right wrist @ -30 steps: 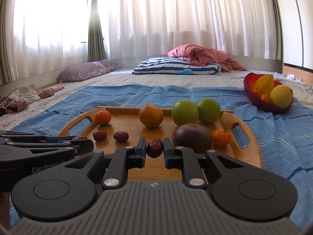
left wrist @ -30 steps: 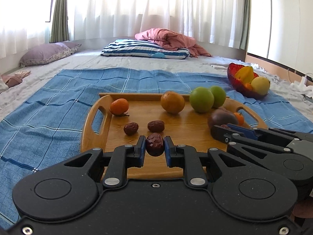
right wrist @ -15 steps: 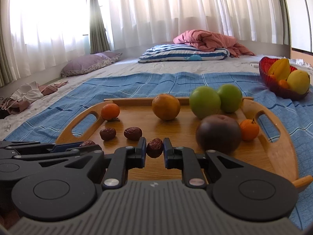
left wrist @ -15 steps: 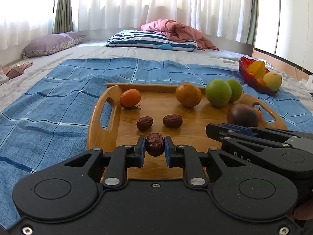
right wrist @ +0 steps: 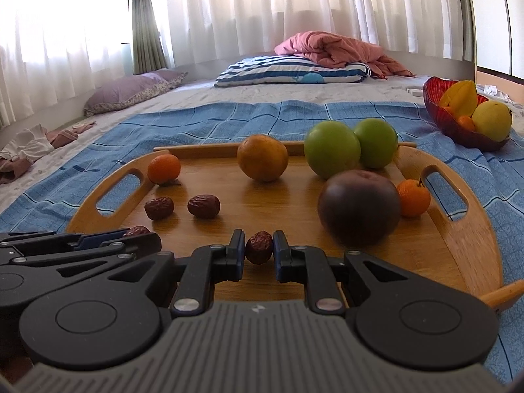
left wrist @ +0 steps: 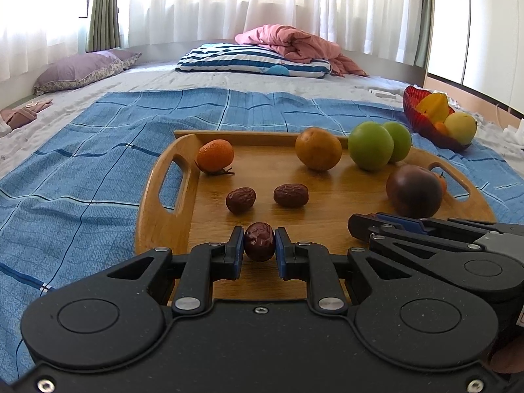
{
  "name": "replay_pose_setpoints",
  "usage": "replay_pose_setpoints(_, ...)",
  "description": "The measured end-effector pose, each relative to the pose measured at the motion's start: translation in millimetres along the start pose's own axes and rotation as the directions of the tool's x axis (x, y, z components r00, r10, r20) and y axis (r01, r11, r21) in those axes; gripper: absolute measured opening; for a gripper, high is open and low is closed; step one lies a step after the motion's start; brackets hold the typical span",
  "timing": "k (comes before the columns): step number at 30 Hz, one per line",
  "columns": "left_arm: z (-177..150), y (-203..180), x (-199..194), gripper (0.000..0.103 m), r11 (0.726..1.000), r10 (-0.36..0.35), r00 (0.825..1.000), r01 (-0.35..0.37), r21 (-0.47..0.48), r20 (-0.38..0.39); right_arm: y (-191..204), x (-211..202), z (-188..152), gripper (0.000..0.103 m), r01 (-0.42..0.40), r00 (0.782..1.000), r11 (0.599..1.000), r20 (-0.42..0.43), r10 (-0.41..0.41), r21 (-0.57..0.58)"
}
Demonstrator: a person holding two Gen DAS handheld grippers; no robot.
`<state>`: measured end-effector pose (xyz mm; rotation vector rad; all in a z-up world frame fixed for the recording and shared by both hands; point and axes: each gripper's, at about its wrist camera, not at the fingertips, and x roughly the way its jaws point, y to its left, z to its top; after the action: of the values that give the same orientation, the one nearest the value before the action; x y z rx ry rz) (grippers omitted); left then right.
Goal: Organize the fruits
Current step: 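Carry the date in the left tool over the tray while the right tool carries its date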
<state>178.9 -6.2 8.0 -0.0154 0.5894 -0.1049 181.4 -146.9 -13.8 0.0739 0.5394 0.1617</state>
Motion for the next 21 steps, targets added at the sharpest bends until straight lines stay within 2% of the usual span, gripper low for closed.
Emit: replay_pose_setpoints(21,-0.5,-1.5,5.6,0.02,1.0,0.014,1.0,-0.014,0.006,-0.008,-0.1,0.7,-0.9,0.022,0.006,1.0,1.0,0.003,-0.006,-0.001)
